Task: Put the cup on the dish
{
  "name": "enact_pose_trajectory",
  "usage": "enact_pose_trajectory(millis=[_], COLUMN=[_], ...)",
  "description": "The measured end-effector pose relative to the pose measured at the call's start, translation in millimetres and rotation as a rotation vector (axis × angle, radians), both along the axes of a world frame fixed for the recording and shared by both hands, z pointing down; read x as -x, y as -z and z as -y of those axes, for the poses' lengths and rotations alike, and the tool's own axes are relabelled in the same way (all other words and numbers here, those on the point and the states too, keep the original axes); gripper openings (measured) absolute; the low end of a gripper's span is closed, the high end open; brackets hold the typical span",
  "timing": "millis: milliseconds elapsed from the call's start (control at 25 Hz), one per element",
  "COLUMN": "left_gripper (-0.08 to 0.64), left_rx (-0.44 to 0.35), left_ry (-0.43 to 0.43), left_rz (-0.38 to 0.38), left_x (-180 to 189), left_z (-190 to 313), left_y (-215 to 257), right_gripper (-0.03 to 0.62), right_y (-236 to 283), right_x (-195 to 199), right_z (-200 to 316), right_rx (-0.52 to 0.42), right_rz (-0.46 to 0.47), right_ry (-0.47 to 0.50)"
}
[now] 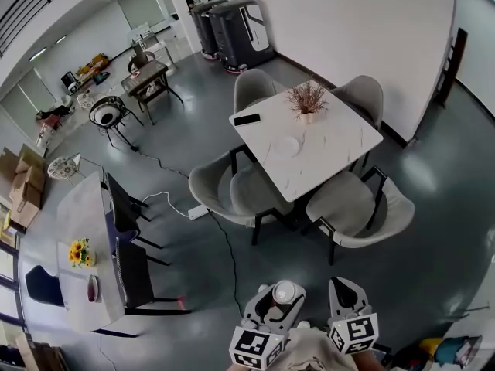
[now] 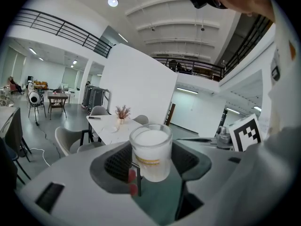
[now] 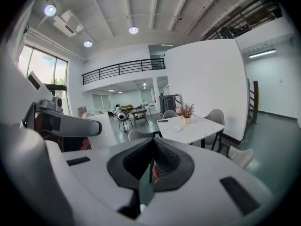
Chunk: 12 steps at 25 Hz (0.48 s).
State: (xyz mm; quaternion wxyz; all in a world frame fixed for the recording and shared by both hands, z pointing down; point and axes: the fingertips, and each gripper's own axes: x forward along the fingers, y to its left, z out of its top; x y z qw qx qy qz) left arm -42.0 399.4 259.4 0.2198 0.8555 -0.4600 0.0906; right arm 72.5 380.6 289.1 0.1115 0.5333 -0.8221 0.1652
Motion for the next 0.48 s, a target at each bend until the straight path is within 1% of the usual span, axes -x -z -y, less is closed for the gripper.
enact_pose_trajectory(millis=[240, 360, 480], left_gripper=[0.267, 0.267, 0.267], left_rx=[-0.047, -0.056, -0.057], left_ry=[-0.046, -0.071, -0.085], left_rz=[-0.001, 0.010, 0.009], left_x=[42, 66, 90], left_z=[46, 65, 79], left_y=[22, 26, 25], right_gripper=[0.005, 0.005, 0.005], right_y=[28, 32, 35], right_x=[47, 72, 95], right_z=[46, 63, 76], right_rx=[-0.061, -0.067, -0.070], right_rz=[-0.004, -0.001, -0.017], right_ry=[-0.015, -0.029, -0.038])
